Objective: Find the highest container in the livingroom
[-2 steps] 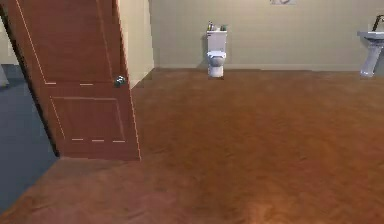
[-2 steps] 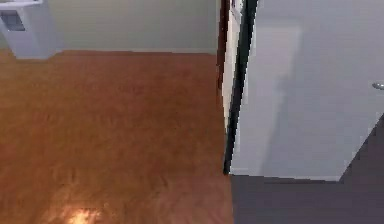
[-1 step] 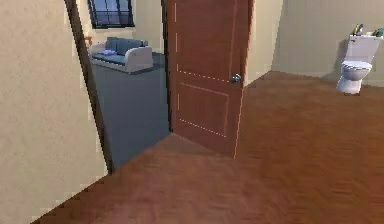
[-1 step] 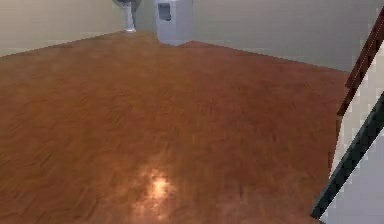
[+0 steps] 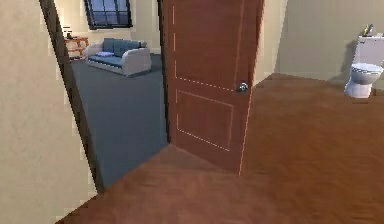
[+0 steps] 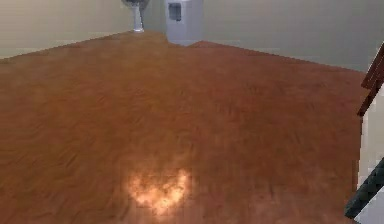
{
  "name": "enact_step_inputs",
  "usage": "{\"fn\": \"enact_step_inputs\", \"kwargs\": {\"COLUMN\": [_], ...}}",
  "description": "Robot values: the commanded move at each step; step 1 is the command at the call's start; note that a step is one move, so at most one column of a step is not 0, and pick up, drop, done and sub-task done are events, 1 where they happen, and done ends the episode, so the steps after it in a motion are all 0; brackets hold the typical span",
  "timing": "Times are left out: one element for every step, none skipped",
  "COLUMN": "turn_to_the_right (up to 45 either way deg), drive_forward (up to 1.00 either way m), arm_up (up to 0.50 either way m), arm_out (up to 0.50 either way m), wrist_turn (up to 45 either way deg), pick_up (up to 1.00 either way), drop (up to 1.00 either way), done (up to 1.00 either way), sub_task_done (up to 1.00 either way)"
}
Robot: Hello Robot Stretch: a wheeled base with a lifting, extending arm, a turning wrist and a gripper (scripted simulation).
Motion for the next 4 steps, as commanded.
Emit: {"fn": "enact_step_inputs", "kwargs": {"turn_to_the_right": [-42.0, 0.0, 39.0, 0.0], "drive_forward": [0.00, 0.15, 0.00, 1.00], "arm_up": [0.00, 0.00, 0.00, 0.00], "arm_out": [0.00, 0.00, 0.00, 0.00], "wrist_turn": [0.0, 0.0, 0.0, 0.0], "pick_up": [0.00, 0.00, 0.00, 0.00], "drop": [0.00, 0.00, 0.00, 0.00], "done": [0.00, 0.00, 0.00, 0.00], "sub_task_done": [0.00, 0.00, 0.00, 0.00]}}
